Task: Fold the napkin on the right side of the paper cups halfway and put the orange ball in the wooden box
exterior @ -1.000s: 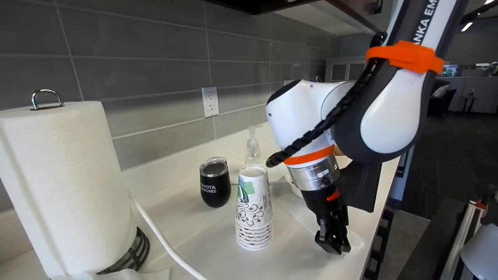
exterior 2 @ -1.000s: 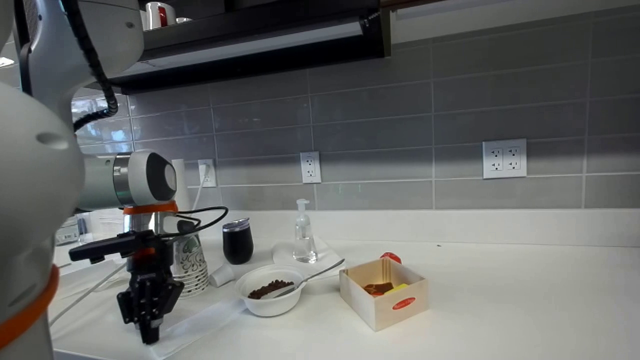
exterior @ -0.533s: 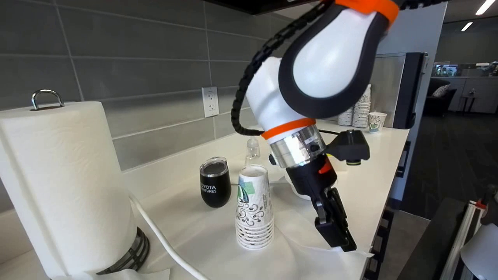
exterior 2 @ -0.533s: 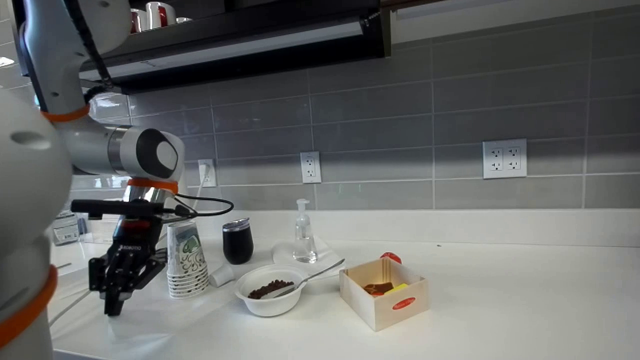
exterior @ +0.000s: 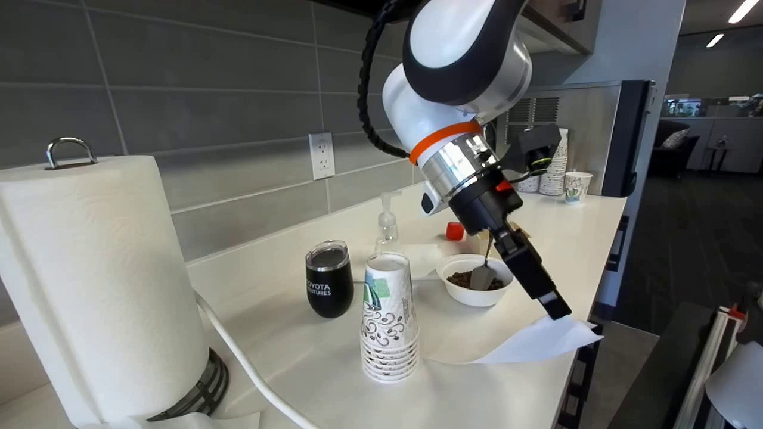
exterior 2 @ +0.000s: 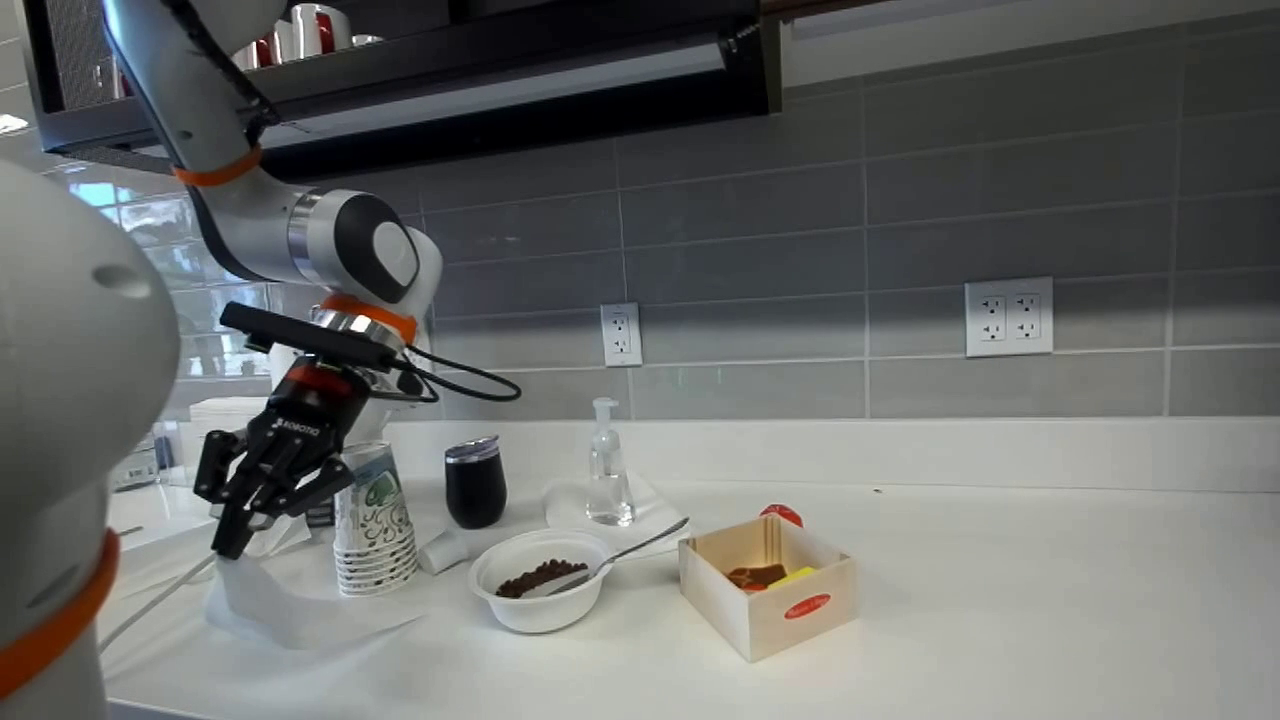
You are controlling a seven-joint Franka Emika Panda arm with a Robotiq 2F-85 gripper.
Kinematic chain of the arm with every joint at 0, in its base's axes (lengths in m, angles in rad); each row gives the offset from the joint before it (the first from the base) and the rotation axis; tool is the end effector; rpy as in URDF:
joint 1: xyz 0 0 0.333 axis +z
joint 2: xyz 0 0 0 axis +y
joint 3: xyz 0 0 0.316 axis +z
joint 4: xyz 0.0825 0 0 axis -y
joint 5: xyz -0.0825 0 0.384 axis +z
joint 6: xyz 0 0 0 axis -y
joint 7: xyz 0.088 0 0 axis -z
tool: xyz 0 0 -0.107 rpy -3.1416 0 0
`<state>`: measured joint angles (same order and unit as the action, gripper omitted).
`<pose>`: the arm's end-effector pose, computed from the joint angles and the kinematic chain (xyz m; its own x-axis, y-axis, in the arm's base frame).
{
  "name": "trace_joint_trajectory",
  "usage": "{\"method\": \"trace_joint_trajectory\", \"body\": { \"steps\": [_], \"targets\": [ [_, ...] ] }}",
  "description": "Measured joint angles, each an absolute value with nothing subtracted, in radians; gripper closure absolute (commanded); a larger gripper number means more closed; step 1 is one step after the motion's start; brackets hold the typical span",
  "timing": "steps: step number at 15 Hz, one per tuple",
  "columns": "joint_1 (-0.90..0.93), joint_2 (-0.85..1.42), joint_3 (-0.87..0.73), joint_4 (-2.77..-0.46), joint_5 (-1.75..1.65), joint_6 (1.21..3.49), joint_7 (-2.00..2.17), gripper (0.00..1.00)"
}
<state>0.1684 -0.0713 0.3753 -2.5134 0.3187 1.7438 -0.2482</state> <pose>0.3046 0.2151 0.2752 0.5926 0.5510 -0.5875 0.4462 -0.8318 -0.3301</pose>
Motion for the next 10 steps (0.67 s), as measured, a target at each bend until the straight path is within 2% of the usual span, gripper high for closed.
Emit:
{"method": "trace_joint_trajectory", "body": {
  "steps": [10],
  "targets": [
    [0.238,0.032,0.322,-2.511,0.299,1.814,-0.250,0.98]
  ]
}}
